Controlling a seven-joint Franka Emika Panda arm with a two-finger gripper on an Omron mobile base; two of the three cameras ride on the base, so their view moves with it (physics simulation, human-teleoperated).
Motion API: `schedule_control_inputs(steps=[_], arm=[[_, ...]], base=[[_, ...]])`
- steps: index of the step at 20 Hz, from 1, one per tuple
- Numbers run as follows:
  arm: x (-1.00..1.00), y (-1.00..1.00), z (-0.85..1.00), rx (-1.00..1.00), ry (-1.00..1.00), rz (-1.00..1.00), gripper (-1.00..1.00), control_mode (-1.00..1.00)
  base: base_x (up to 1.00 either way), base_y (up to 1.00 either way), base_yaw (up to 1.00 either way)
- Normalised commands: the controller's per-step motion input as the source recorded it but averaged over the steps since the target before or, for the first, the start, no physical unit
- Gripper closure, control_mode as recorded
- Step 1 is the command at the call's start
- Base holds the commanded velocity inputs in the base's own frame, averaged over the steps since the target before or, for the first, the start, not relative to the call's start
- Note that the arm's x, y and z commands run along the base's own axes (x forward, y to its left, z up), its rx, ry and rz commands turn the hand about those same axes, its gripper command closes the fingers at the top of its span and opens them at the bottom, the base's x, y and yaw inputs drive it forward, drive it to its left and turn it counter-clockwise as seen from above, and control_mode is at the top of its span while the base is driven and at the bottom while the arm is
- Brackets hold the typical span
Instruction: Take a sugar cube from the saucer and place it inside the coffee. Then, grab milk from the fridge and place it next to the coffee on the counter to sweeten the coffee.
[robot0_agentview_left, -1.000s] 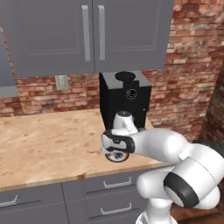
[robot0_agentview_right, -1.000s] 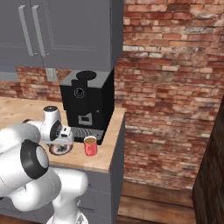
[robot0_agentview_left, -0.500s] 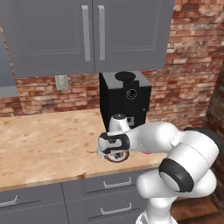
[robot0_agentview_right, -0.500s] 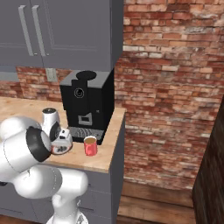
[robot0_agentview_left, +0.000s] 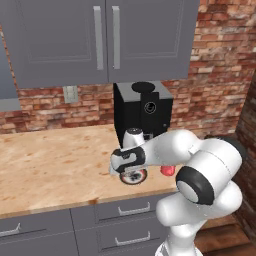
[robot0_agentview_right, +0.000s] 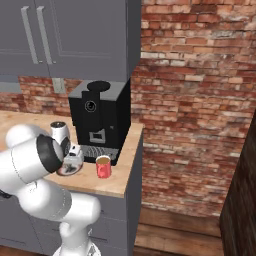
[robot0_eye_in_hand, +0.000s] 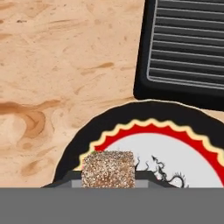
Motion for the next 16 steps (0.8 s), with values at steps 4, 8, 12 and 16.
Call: schedule_control_inputs(steps=[4,8,12,16], arm=[[-0.01,-0.01,0.02,0.00,0.00,0.00,1.00,-1.00],[-0.48,-0.29,0.38,0.00,-0.13,-0.07,1.00,-1.00],[-0.57,-0.56,0.71,0.00,-0.27,-0.16,1.00,-1.00],[-0.37,-0.76,0.81,0.00,-0.28,-0.19,1.00,-1.00]], base=[[0.00,0.00,0.00],[0.00,0.00,0.00],[0.00,0.00,0.00],[0.00,0.00,0.00]])
